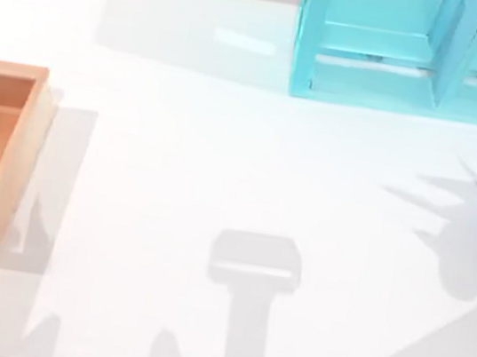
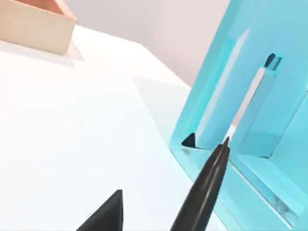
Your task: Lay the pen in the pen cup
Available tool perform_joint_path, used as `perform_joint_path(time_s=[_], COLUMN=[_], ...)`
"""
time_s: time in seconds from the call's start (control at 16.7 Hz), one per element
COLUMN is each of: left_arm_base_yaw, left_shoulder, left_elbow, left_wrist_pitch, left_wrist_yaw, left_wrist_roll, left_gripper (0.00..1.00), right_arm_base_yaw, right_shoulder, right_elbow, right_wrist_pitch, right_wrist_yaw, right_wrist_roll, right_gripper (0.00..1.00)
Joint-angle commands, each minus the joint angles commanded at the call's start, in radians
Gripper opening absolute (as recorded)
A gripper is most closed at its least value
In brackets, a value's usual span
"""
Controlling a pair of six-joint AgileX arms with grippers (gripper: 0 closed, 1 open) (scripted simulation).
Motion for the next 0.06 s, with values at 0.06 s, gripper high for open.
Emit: perform_joint_path(time_s=[0.06], left_arm_base_yaw=[0.000], left_shoulder=[0.000], left_elbow=[0.000], left_wrist_pitch=[0.000], left_wrist_yaw=[0.000], left_wrist_roll=[0.000], left_gripper=[1.00], right_arm_base_yaw=[0.000], right_shoulder=[0.000], right_elbow=[0.000], right_wrist_pitch=[0.000], right_wrist_yaw=[0.000], right_wrist_roll=[0.000], right_gripper=[1.00])
